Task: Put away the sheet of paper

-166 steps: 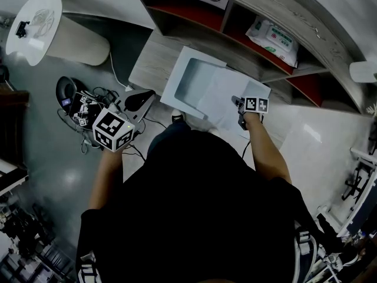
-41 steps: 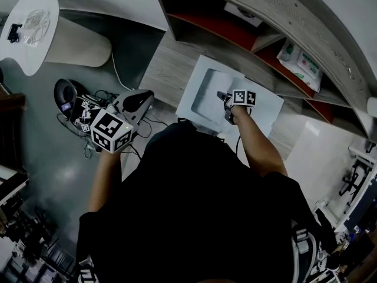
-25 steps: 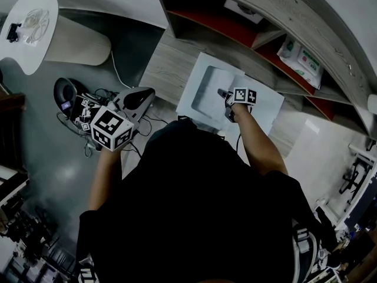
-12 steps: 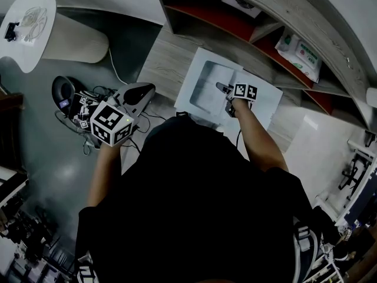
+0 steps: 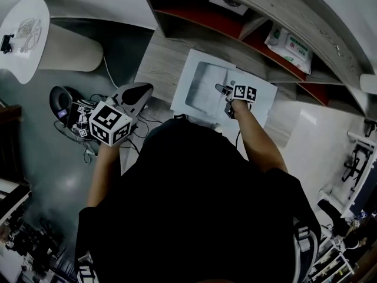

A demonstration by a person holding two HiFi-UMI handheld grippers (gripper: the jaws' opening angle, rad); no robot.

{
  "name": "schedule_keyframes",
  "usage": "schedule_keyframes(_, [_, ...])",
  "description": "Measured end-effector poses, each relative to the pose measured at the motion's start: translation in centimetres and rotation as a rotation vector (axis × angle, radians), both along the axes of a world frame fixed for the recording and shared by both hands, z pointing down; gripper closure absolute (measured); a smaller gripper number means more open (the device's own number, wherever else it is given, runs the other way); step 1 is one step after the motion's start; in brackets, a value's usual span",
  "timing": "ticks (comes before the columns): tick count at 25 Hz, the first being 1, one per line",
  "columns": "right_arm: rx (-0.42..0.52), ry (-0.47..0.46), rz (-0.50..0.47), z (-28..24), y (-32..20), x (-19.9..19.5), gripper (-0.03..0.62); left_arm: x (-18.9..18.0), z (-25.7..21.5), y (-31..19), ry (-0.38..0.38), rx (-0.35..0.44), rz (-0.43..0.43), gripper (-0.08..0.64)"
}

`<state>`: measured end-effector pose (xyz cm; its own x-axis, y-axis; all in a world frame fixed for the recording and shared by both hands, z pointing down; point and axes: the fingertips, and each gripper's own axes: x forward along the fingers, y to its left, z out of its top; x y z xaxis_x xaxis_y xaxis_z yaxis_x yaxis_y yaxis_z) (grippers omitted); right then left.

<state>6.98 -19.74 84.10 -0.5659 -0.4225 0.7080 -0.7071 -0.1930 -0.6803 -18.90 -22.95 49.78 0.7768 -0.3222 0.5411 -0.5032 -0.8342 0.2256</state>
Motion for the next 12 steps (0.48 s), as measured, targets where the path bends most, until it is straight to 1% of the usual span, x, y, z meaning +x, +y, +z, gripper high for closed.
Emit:
schedule_keyframes(4, [0.006, 0.003, 0.000, -0.6, 0.5, 0.7, 0.267, 0.6, -0.2, -0.2, 0.007, 0.004, 0.022, 0.540])
schedule_keyframes(12, [0.060, -0.008, -0.012, -3.5, 1.2, 0.6, 0.267, 1.0, -0.8, -0.4, 0.016, 0.010, 0.058, 0.540])
